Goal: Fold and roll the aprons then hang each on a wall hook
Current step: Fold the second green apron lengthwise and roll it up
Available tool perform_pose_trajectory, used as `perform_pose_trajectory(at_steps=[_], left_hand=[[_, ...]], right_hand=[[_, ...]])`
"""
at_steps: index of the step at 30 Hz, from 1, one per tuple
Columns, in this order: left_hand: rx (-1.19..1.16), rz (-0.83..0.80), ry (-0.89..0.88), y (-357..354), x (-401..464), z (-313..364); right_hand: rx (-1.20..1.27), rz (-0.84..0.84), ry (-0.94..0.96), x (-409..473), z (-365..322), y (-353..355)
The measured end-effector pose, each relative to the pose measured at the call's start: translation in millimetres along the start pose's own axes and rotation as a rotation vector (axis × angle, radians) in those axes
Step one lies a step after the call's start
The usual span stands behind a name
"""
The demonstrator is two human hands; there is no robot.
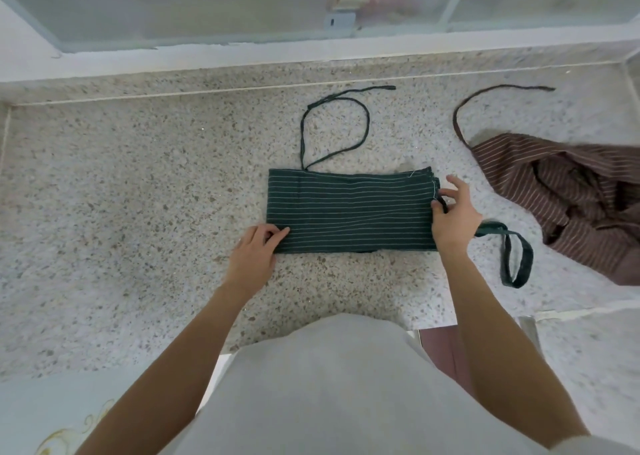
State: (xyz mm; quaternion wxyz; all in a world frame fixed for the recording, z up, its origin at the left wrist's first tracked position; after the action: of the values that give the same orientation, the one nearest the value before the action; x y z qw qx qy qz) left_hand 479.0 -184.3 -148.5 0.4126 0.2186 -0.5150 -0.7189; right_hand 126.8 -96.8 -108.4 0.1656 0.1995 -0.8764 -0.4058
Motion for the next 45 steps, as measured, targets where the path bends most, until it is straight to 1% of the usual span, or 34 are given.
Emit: perform_pose_trajectory(at_steps=[3,6,8,10,12,13,15,17,19,22,24,29,31,33,34,35,37,39,41,43,45], left_hand=[[0.062,-0.019,-0.02,-0.9,2.6,1.2],[0.007,-0.076,-0.031,2.6,8.4,1.6],[-0.092,-0.067,0.03,10.5,19.7,-0.3],[-0.201,0.01,0.141,18.1,42.3,-4.1],[-0.258,0.061,0.256,22.4,69.2,-9.5],[-0.261,0.055,0.291,22.3,81.7,-12.6],[-0.267,-0.011,0.315,18.0,103.5,-19.6],[-0.262,-0.102,0.293,12.9,117.1,-28.4],[-0.264,-0.153,0.244,9.6,126.2,-36.9],[-0.229,-0.193,0.197,6.9,131.4,-45.2],[-0.195,-0.223,0.176,6.6,132.3,-45.6],[-0.03,-0.232,-0.002,8.3,131.0,-38.0],[0.03,-0.226,-0.004,8.4,132.0,-36.1],[0.076,-0.237,0.027,9.5,132.2,-35.1],[0.091,-0.251,0.044,10.3,131.6,-35.0],[0.107,-0.267,0.057,11.2,129.9,-36.1],[0.156,-0.293,0.091,13.4,123.7,-39.7],[0.206,-0.299,0.154,17.6,113.3,-43.4],[0.221,-0.296,0.252,23.5,98.9,-46.8],[0.166,-0.327,0.347,27.1,76.6,-50.6],[0.039,-0.416,0.381,24.9,52.5,-48.6]], right_hand=[[-0.1,-0.045,-0.037,-0.3,10.7,-9.2],[-0.16,-0.076,-0.064,-2.0,15.2,-15.1],[-0.153,-0.078,-0.068,-2.2,15.0,-17.1],[-0.17,-0.082,-0.077,0.0,14.9,-17.3],[-0.208,-0.107,-0.098,3.7,14.8,-17.1],[-0.215,-0.129,-0.119,6.1,14.6,-18.0],[-0.224,-0.177,-0.171,11.7,14.8,-19.7],[-0.24,-0.23,-0.199,15.3,16.0,-21.6],[-0.219,-0.266,-0.204,16.8,17.5,-23.0],[-0.16,-0.289,-0.203,17.4,17.2,-23.4],[-0.162,-0.292,-0.19,19.6,16.5,-24.1],[-0.286,-0.293,-0.163,29.3,15.3,-27.1],[-0.391,-0.277,-0.104,29.2,10.8,-27.7],[-0.508,-0.171,0.065,25.8,4.3,-26.0],[-0.526,-0.098,0.167,21.7,-0.4,-23.4],[-0.499,-0.04,0.269,14.2,-7.2,-20.8],[-0.369,-0.001,0.451,-9.2,-24.0,-17.8],[-0.261,-0.049,0.595,-44.5,-40.5,-20.5],[-0.208,-0.14,0.692,-87.4,-52.0,-28.8],[-0.25,-0.248,0.718,-131.9,-52.9,-38.9],[-0.326,-0.308,0.668,-154.7,-44.0,-44.1]])
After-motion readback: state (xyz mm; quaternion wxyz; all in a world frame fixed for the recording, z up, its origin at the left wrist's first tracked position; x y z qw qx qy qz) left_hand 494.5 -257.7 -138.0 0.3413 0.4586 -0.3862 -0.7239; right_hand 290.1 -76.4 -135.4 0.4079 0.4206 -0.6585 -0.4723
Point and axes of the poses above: each hand's wrist, its own x-axis towards the middle knuckle, its own y-axis out of the back of the hand, z = x × y, the point moved 4 cm from there along x, towards the middle knuckle, and after that the axes turned 13 degrees about z, right-handed, at the moved point
